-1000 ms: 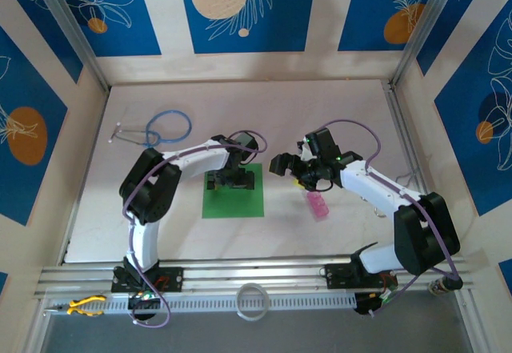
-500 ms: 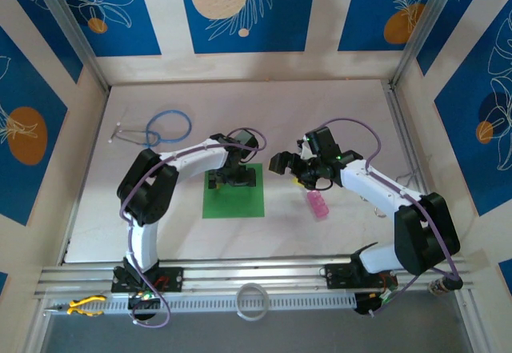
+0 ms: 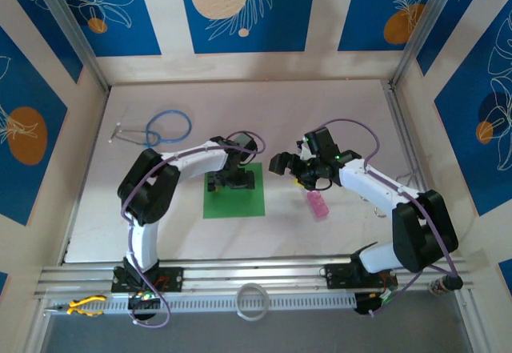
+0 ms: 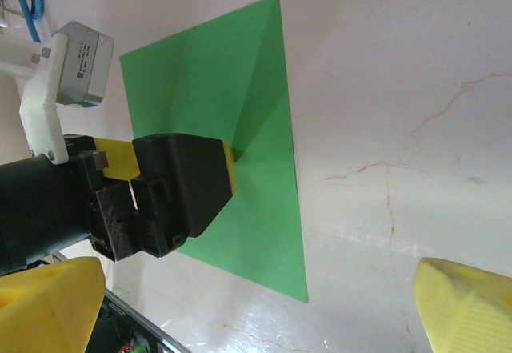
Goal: Fold a paper plane with a square sheet of paper (pick it up from the middle)
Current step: First fold the square sheet of paper in half at the center of the table.
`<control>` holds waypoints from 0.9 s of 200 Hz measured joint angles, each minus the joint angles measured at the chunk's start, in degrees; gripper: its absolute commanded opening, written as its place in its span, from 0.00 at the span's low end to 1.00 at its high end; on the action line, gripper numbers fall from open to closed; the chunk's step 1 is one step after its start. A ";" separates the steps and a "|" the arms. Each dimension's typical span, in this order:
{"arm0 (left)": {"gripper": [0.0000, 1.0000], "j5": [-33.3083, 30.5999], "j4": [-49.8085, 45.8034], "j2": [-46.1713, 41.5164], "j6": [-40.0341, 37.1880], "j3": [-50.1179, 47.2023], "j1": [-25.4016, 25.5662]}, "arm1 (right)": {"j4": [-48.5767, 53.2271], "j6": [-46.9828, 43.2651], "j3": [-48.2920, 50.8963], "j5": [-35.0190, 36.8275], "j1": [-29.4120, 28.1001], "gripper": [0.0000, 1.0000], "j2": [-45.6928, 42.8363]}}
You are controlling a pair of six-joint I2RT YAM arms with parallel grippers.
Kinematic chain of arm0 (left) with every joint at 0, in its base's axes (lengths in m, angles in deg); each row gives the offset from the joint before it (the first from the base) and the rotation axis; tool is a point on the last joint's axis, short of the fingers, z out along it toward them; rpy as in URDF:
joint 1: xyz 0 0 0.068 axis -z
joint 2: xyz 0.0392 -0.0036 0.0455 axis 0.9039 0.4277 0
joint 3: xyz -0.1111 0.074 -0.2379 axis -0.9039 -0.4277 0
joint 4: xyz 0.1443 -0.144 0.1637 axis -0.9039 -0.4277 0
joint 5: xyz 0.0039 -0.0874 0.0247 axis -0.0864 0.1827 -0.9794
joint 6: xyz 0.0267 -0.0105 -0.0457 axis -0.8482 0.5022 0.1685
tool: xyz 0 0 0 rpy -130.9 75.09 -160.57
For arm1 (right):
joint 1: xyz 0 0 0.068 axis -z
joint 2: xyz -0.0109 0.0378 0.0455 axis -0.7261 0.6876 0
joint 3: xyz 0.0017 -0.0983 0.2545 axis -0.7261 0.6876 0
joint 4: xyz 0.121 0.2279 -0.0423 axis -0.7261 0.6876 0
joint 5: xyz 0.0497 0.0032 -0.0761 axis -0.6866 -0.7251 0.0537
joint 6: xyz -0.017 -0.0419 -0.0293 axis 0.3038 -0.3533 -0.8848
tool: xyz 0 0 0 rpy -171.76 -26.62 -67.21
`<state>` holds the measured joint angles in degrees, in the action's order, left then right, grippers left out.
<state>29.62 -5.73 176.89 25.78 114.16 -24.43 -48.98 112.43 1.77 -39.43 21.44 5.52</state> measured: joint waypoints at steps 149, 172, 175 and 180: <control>0.73 -0.22 1.16 -0.92 -0.66 -1.14 -0.02 | 0.02 0.46 0.00 1.38 -0.04 0.98 -0.02; 0.67 -0.20 2.99 -2.34 -0.70 -3.04 -0.02 | 0.15 0.94 0.00 2.69 -0.04 0.98 -0.13; 0.65 -0.17 3.28 -2.60 -0.92 -3.32 -0.02 | 0.22 0.98 0.00 2.93 -0.04 0.98 -0.17; 0.63 -0.09 3.87 -2.99 -0.79 -3.82 -0.02 | 0.37 1.20 0.00 3.52 -0.04 0.98 -0.37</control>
<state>29.53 -1.86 173.90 24.99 110.33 -24.45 -48.61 113.64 1.77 -35.91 21.39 5.15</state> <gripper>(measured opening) 0.673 0.985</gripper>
